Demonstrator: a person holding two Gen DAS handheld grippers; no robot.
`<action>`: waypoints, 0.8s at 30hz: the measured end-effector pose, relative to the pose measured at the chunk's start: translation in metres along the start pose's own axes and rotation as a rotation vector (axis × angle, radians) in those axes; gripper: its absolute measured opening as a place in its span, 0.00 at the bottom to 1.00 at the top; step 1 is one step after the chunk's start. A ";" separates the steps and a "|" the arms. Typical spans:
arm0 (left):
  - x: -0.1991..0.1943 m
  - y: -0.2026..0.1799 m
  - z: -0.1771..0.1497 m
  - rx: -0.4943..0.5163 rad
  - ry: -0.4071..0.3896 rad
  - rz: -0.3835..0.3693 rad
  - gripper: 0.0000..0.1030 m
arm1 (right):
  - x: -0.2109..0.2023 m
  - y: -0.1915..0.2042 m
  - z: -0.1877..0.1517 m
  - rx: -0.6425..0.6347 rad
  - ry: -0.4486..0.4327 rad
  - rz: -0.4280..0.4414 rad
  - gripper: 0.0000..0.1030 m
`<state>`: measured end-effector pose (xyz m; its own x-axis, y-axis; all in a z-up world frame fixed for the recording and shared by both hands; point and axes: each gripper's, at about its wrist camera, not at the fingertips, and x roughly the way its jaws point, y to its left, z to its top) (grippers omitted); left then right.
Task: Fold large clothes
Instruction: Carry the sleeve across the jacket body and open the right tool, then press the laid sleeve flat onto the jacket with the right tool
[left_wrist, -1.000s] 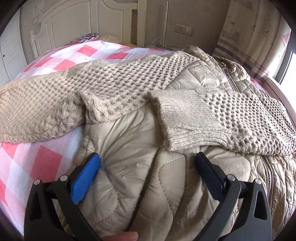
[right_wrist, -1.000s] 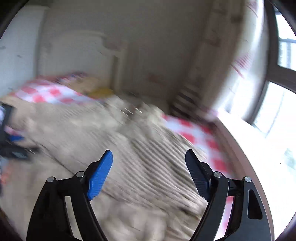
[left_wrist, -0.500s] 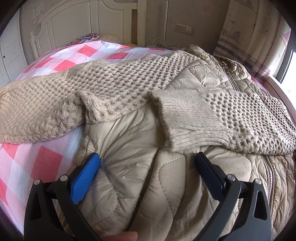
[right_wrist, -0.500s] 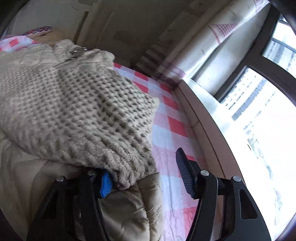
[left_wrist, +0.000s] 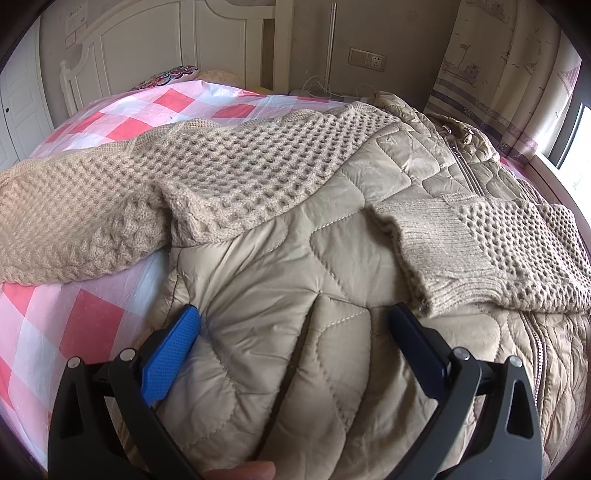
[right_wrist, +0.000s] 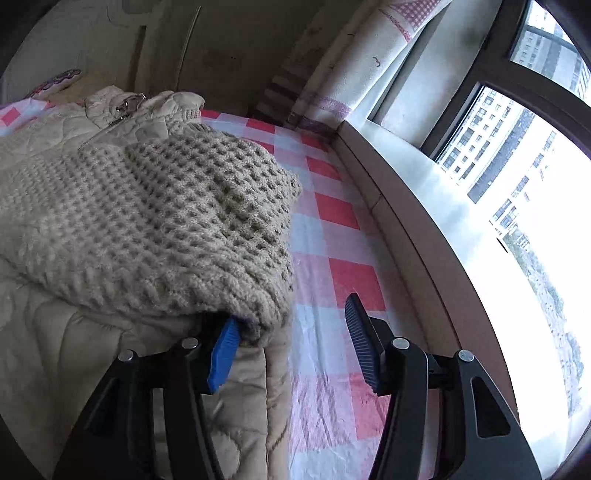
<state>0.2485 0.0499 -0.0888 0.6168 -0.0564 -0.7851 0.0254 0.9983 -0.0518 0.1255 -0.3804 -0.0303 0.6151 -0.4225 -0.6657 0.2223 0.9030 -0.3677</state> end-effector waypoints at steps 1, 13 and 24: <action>0.000 0.000 0.000 0.002 0.001 0.003 0.98 | -0.012 -0.002 0.000 0.011 -0.024 0.020 0.51; 0.001 -0.002 0.000 0.011 0.004 0.013 0.98 | 0.018 0.061 0.024 -0.012 0.024 0.144 0.58; 0.002 -0.008 -0.001 0.041 0.015 0.051 0.98 | 0.027 0.069 0.092 0.099 -0.022 0.229 0.91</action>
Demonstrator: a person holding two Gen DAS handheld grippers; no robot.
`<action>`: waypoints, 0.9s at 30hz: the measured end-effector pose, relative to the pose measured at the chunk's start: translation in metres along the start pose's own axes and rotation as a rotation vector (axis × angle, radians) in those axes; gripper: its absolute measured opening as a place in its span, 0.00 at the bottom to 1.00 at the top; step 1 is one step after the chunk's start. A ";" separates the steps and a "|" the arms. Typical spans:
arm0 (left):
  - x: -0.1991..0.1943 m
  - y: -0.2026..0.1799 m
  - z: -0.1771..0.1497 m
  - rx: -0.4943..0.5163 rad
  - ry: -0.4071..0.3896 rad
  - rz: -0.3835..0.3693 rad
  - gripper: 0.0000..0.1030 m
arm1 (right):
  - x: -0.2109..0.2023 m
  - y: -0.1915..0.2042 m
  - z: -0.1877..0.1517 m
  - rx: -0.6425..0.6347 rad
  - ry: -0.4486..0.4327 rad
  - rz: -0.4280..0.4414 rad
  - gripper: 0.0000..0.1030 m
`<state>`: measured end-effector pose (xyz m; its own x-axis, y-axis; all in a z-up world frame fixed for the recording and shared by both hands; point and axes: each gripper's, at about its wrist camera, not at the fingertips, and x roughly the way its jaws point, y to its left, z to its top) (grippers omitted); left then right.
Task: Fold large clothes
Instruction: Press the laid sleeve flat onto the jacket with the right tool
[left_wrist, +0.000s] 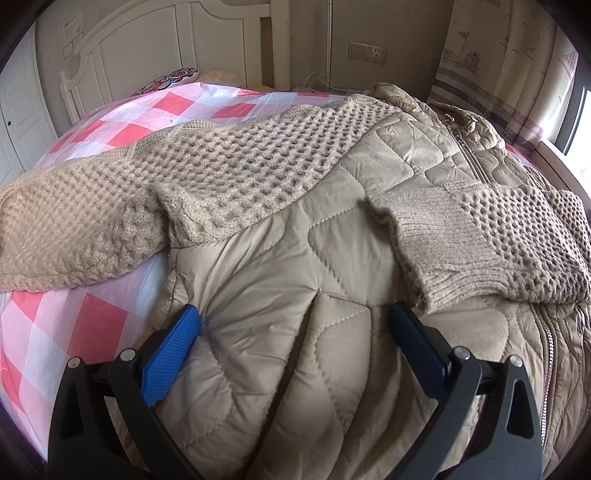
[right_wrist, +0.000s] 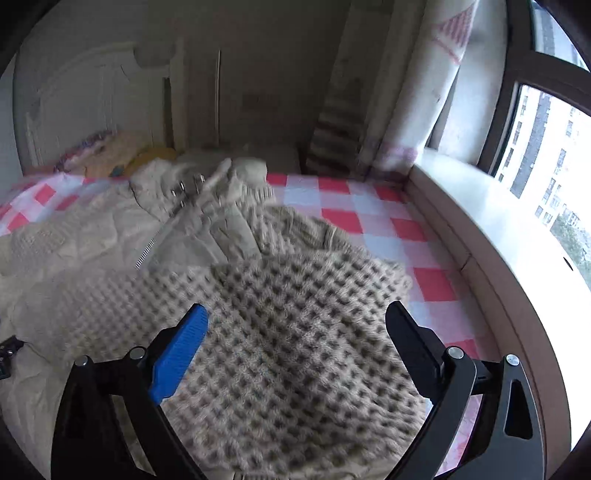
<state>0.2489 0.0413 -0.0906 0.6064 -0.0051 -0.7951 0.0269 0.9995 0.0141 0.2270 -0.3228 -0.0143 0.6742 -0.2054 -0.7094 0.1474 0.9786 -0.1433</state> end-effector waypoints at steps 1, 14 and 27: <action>-0.001 0.001 -0.001 0.003 0.003 -0.007 0.98 | 0.023 0.004 -0.001 -0.010 0.074 -0.013 0.91; -0.094 0.211 -0.056 -0.445 -0.276 0.127 0.97 | -0.034 0.016 -0.042 -0.037 -0.070 0.065 0.95; -0.054 0.275 -0.055 0.009 -0.095 0.545 0.20 | -0.010 0.013 -0.050 0.005 0.021 0.089 0.95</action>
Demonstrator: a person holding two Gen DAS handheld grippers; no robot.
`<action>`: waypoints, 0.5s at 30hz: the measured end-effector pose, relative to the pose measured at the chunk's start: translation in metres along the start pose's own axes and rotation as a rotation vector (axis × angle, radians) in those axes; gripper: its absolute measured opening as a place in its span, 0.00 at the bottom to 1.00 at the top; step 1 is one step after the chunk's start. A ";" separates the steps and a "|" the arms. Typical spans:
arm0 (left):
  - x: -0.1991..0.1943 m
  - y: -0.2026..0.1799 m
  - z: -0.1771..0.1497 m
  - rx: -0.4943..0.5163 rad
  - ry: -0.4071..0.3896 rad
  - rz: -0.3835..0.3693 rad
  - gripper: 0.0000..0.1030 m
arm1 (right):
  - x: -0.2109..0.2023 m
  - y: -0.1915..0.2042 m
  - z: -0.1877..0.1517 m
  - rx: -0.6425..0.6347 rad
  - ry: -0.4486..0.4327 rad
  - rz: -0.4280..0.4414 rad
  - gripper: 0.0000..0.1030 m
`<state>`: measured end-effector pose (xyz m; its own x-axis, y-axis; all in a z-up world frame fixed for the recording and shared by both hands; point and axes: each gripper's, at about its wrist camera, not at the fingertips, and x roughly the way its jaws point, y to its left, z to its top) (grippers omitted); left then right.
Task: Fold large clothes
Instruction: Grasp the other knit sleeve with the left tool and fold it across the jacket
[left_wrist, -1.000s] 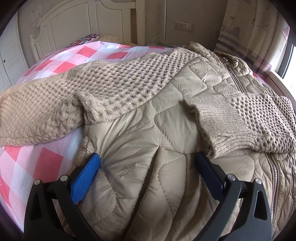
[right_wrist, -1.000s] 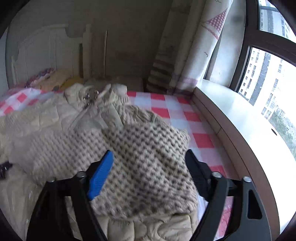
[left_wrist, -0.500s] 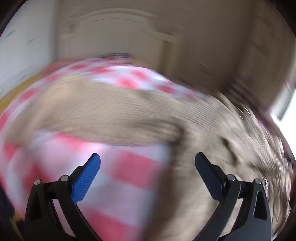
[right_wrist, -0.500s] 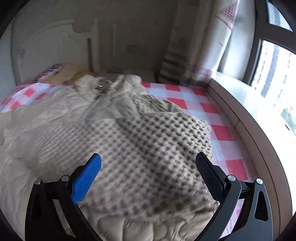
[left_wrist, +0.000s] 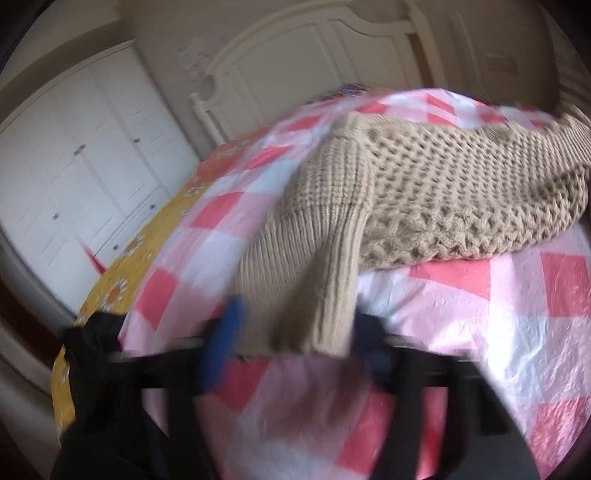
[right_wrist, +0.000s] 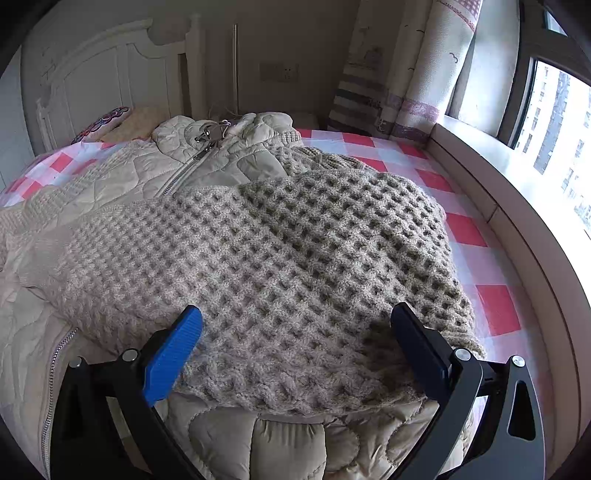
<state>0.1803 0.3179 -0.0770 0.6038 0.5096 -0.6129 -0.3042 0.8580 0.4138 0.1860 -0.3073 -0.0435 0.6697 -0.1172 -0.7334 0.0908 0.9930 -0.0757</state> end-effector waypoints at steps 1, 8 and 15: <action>-0.002 0.002 0.002 0.003 0.001 0.002 0.06 | 0.000 0.000 0.000 -0.001 -0.001 -0.002 0.95; -0.112 0.034 0.058 -0.317 -0.199 -0.599 0.06 | 0.000 0.000 0.000 -0.003 0.002 -0.006 0.95; -0.187 -0.052 0.155 -0.247 -0.165 -1.044 0.06 | -0.002 -0.003 -0.001 0.015 -0.007 0.020 0.95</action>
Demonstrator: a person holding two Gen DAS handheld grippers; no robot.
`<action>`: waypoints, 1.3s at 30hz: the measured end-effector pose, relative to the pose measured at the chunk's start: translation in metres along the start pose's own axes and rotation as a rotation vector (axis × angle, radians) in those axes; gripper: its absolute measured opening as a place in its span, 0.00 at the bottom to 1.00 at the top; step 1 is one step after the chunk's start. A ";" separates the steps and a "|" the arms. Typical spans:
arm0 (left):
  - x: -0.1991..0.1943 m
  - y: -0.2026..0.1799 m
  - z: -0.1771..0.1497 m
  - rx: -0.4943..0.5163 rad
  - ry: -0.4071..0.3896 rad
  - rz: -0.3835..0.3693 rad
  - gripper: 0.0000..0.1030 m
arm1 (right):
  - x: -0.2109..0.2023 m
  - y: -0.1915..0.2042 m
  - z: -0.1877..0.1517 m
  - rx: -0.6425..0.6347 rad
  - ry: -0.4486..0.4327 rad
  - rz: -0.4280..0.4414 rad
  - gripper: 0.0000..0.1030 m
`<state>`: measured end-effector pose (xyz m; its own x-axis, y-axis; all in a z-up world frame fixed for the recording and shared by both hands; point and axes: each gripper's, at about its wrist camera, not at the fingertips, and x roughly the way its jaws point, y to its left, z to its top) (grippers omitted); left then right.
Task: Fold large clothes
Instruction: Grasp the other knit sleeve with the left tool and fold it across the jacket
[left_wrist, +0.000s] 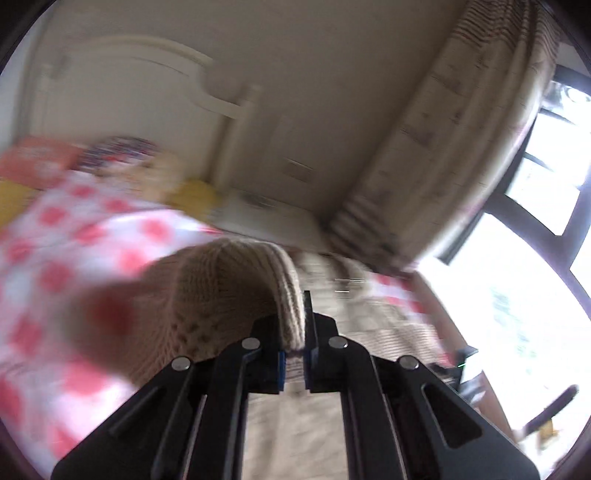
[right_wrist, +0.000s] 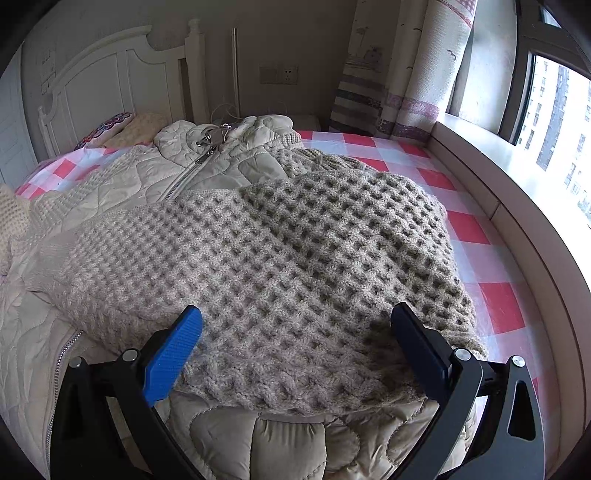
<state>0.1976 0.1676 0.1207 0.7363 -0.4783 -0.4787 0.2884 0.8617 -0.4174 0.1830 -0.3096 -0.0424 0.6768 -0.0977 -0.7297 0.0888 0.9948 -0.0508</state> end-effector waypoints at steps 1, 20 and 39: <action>0.021 -0.024 0.009 0.001 0.032 -0.048 0.06 | 0.001 -0.001 0.000 0.001 0.001 0.002 0.95; 0.082 -0.009 -0.058 0.065 0.077 0.109 0.96 | -0.002 -0.015 -0.002 0.074 -0.016 0.099 0.95; 0.154 0.050 -0.148 0.039 0.206 0.496 0.96 | -0.029 0.079 -0.010 0.215 0.053 0.666 0.63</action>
<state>0.2345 0.1120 -0.0880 0.6555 -0.0324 -0.7545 -0.0378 0.9964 -0.0756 0.1633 -0.2282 -0.0318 0.6014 0.5372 -0.5914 -0.1860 0.8140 0.5503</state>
